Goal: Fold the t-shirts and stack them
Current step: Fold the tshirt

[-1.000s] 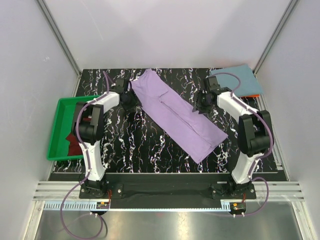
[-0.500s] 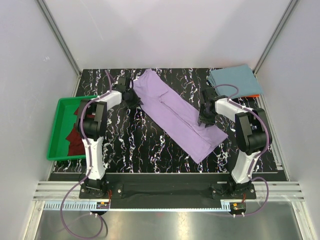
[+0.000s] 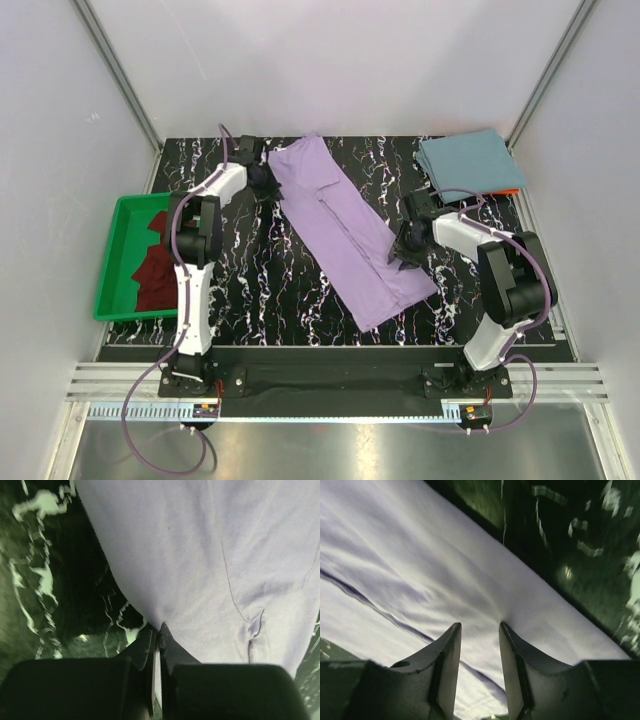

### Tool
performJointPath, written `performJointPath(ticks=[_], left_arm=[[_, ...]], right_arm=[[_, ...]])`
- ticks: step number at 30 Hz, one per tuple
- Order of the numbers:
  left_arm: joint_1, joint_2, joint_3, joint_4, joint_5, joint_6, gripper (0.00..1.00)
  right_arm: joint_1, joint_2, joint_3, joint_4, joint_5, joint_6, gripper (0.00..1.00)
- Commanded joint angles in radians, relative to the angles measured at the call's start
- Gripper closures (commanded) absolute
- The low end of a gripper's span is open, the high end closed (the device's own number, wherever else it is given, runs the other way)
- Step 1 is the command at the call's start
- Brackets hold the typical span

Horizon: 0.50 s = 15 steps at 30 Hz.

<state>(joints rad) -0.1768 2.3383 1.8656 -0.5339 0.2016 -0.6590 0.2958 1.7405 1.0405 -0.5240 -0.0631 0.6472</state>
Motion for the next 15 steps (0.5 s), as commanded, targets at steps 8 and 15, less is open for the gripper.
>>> performJointPath(ticks=[8, 15], left_arm=[[0.039, -0.197, -0.143, 0.005, 0.013, 0.119, 0.45], [-0.05, -0.362, -0.423, 0.109, 0.019, 0.059, 0.41]], right_arm=[[0.016, -0.104, 0.087, -0.126, 0.048, -0.085, 0.53], [0.017, 0.004, 0.077, -0.145, 0.109, -0.146, 0.55]])
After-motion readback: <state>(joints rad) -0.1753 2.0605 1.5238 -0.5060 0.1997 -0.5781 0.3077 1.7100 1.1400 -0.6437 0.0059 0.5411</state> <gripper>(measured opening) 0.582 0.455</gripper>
